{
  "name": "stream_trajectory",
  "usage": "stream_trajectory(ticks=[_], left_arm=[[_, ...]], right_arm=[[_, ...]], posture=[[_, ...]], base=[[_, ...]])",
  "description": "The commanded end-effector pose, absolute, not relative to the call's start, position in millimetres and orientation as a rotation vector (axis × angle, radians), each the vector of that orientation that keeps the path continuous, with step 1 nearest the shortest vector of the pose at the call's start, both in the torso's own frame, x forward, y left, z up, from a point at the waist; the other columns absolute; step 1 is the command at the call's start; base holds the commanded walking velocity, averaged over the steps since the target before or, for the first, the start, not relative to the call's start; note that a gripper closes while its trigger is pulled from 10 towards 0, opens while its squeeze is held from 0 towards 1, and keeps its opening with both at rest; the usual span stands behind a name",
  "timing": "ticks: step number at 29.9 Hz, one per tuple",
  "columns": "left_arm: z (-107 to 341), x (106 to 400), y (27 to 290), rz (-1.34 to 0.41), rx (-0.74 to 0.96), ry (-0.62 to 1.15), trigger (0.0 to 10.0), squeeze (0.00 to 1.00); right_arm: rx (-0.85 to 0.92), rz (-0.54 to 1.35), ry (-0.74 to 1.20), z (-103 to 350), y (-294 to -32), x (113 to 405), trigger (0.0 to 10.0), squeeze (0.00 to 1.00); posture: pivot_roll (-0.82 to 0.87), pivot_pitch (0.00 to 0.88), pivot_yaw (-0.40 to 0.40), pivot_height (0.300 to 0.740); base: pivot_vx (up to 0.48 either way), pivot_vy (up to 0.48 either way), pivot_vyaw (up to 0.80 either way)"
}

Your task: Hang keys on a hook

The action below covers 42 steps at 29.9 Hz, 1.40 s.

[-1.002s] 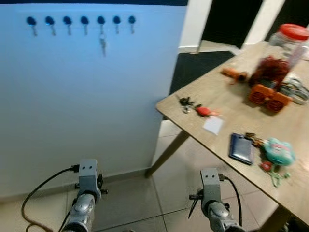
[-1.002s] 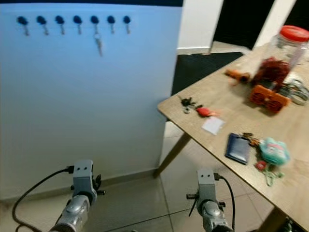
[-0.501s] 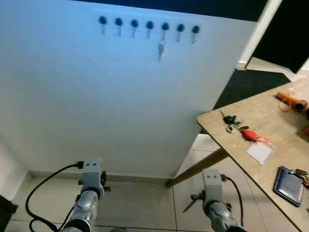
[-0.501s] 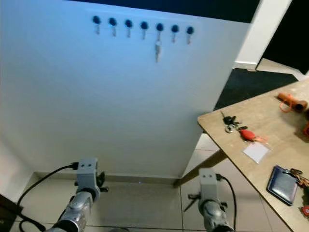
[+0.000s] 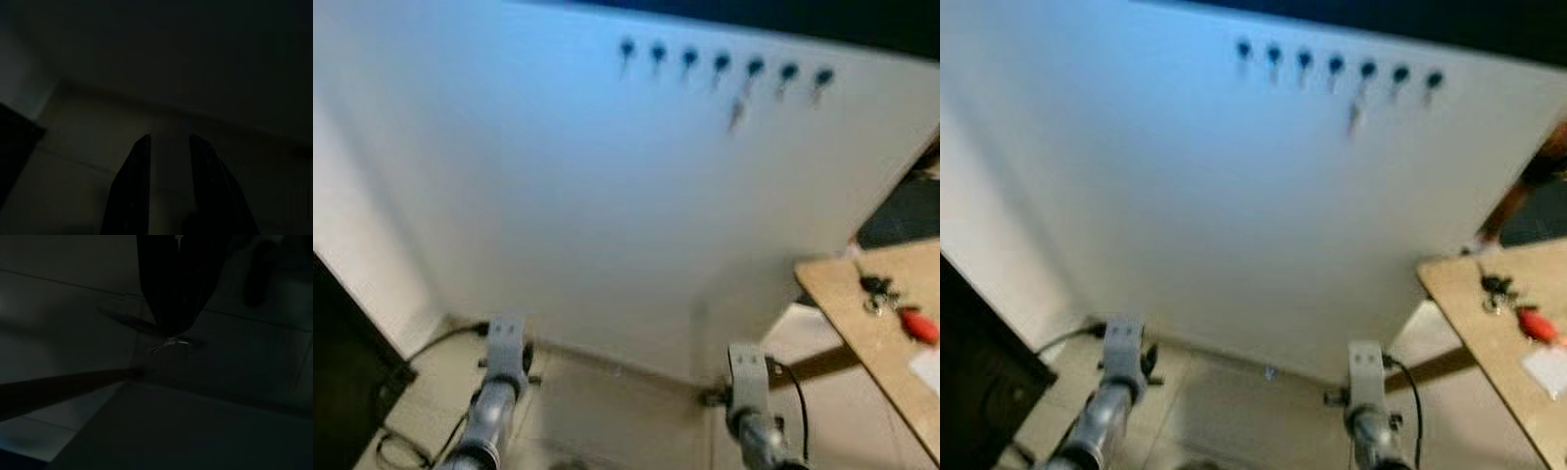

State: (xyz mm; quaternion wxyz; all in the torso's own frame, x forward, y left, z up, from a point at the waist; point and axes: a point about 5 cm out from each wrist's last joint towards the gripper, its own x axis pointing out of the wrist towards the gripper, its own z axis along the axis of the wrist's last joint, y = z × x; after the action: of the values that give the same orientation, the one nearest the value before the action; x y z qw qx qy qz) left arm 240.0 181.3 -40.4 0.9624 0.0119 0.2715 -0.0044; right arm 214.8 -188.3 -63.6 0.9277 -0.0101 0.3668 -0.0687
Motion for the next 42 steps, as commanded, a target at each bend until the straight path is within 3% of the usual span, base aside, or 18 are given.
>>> stream_trajectory(ticks=[1, 7, 23, 33, 42], left_arm=[[-38.8, 242.9, 176.4, -0.036, 0.039, 0.543, 10.0, 0.00], [-38.8, 243.4, 175.2, -0.046, 0.035, 0.546, 10.0, 0.00], [-39.1, 242.4, 173.8, -0.059, 0.030, 0.542, 10.0, 0.00], [-35.2, 245.5, 171.1, -0.105, 0.071, 0.506, 10.0, 0.00], [-35.5, 244.9, 167.2, -0.113, 0.045, 0.501, 10.0, 0.00]], right_arm=[[-0.019, -0.162, 0.745, -62.6, -193.4, 214.8, 10.0, 0.00], [-0.015, -0.172, 0.743, -63.0, -194.8, 213.5, 10.0, 0.00], [-0.004, -0.174, 0.734, -62.1, -193.5, 215.0, 10.0, 0.00], [-0.002, -0.178, 0.735, -62.8, -193.3, 213.9, 10.0, 0.00], [0.000, -0.179, 0.731, -62.8, -192.3, 213.7, 10.0, 0.00]], posture=[[0.10, 0.014, -0.077, 0.740], [0.10, 0.013, -0.077, 0.740], [0.10, 0.017, -0.077, 0.740], [0.09, 0.020, -0.074, 0.740], [0.10, 0.022, -0.076, 0.740]], base=[[0.000, 0.000, 0.00], [0.000, 0.044, 0.00], [0.000, 0.367, 0.00], [0.000, 0.000, 0.00], [0.000, -0.415, 0.00]])
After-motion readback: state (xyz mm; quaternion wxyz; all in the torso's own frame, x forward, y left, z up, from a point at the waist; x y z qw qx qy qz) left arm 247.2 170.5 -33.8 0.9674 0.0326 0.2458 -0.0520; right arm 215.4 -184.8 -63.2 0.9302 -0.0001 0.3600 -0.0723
